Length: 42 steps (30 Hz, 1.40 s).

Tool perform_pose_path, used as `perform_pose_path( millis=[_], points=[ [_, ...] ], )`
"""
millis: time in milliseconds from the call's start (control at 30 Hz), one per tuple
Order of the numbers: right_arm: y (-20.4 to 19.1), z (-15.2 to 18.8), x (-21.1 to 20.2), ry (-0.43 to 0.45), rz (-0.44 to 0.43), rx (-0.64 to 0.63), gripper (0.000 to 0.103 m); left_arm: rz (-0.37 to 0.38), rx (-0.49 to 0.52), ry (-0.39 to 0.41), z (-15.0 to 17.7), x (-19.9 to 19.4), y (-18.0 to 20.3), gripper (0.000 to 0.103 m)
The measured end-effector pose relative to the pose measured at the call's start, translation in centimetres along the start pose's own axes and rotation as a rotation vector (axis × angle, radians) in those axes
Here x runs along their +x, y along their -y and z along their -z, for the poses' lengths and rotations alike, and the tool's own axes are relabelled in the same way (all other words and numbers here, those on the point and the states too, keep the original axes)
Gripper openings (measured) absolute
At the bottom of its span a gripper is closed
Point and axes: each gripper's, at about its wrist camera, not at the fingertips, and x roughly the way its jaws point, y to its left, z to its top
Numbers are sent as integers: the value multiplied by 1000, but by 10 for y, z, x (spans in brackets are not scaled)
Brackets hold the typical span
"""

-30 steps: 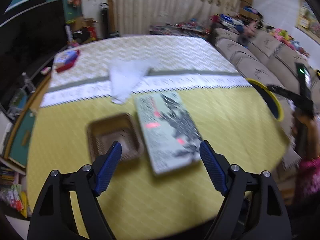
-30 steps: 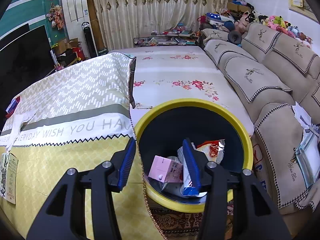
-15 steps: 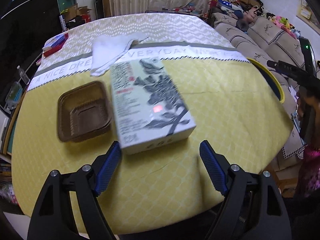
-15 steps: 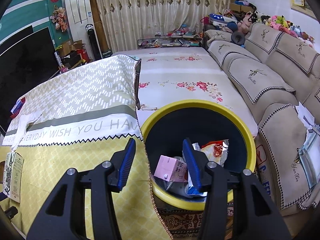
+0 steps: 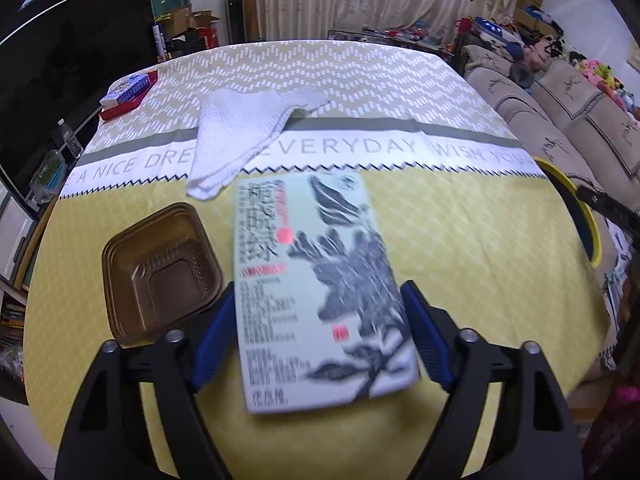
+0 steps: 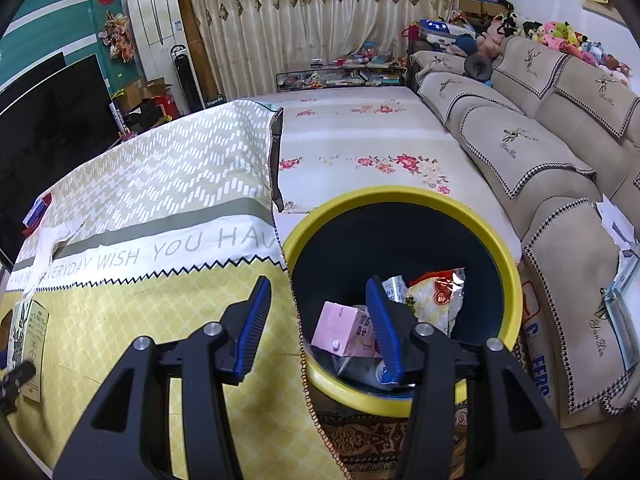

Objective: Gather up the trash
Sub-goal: 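Grasp the white flower-printed box with the left gripper, then carry the flower-printed box over the bin and open the left gripper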

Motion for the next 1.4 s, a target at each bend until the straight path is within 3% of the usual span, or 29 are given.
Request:
perform_pose_path(
  millis=[333,533,833,1033,1267,1400],
  points=[
    [-1,5,9,-24,-9,1,48,-50,33,5,5,6,9,77],
    [-6,5,7,-19,-18,-10,48,-47,32,27,-4,11,9,72],
    [1,4,3,-10,-9,6,48,13,38,33,-7,5,16,72],
    [11,1,-6,7,-4,22,48,46,72,78,-16,-11,30,72],
    [37,1,-15,28,20,66,48,114,161,130,-40,-26,71,72],
    [62,3,-19,35,47,106,48,198,237,126,-55,-23,113,72]
  ],
)
